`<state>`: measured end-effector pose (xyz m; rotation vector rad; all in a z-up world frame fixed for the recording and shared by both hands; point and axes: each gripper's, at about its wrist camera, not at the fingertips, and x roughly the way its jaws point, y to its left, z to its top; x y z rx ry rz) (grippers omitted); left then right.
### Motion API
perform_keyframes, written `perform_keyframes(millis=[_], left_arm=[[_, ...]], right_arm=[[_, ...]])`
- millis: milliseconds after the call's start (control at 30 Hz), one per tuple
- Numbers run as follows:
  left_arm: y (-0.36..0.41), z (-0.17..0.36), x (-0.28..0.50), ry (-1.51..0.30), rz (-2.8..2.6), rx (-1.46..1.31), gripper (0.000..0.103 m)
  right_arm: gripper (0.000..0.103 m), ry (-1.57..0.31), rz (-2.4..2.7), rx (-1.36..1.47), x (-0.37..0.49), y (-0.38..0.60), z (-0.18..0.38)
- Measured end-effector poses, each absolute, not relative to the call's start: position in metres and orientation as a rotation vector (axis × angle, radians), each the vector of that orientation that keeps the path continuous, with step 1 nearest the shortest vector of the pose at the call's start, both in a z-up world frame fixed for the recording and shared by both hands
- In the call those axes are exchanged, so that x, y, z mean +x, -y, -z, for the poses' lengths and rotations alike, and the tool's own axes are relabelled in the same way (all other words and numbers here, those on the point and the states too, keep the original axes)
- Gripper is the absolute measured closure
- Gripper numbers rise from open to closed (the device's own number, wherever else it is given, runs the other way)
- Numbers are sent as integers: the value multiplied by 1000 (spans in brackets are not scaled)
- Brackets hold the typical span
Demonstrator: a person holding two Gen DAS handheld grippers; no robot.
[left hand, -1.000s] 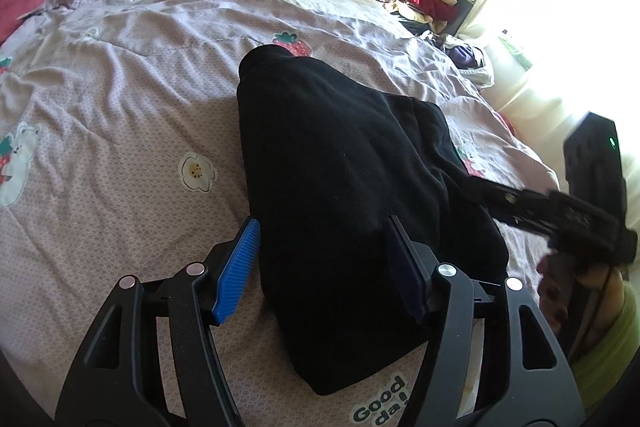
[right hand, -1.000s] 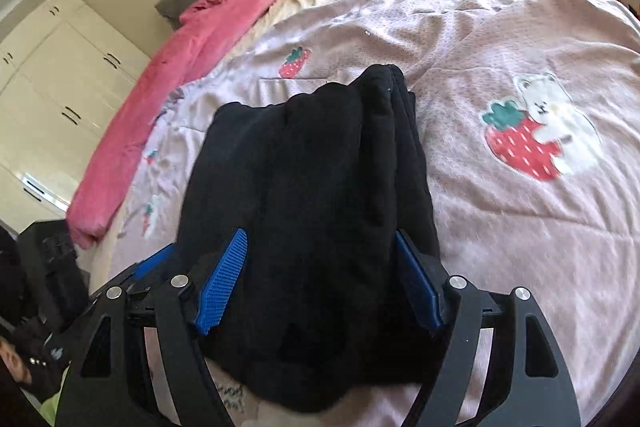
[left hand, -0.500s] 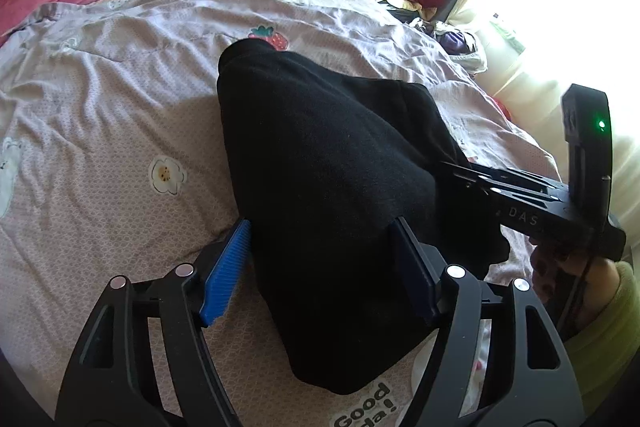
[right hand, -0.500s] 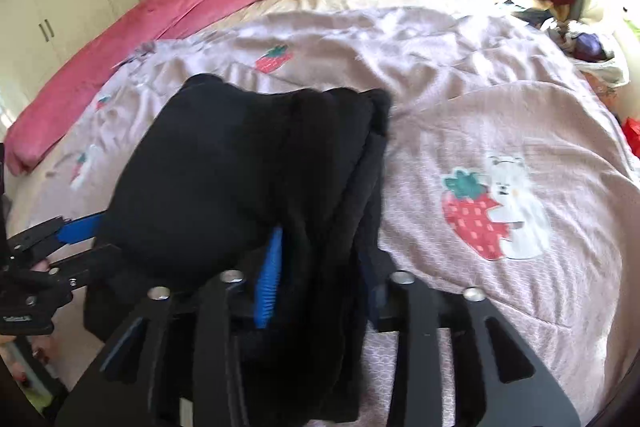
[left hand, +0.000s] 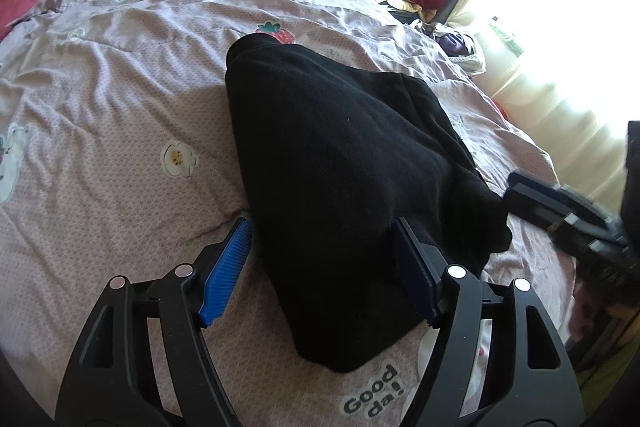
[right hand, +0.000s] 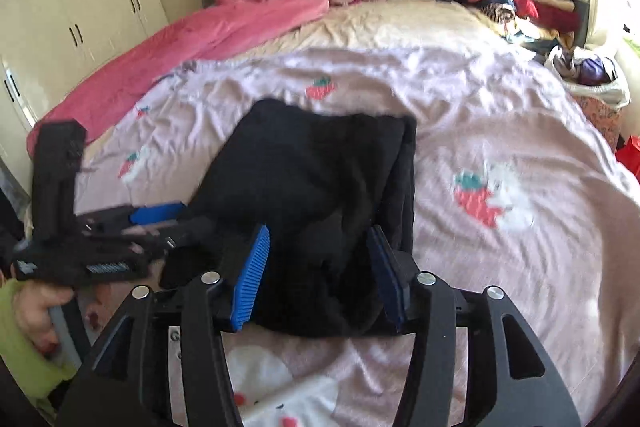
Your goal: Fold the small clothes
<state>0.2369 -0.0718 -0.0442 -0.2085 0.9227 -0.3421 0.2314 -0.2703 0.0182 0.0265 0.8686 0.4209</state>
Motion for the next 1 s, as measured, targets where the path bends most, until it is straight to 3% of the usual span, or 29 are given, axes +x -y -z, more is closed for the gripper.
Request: perform_keyframes(millis=[33,67,100,233,467,633,867,1000], left_arm=[[72,44,235,-923,343,-203,40],[73,44,234,-926,345,-190,40],[74,45,232,-926,343,-180,40],[75,47,227,-933,345,-158,40],[73,54,229,-948,345,-165,38],[71,51,226,-944,347,-171,38],[65,45,216,-928,352,-174,38],[60,40,208,-913,355,-183,37]], right_arm=[[53,-887,-423,32,233,270,-11],[74,-901,-428,35,233,270,-6],[87,-925,-449,45,236,272,1],[86,-916,-412,42,228,287,5],[71,-927,-321,-40,226,275,29],[61,-913,-309,-71,221,267,18],[37,-818,-264,-64,197,267,-10],[30,-774,-229,-58,187,272,-25]])
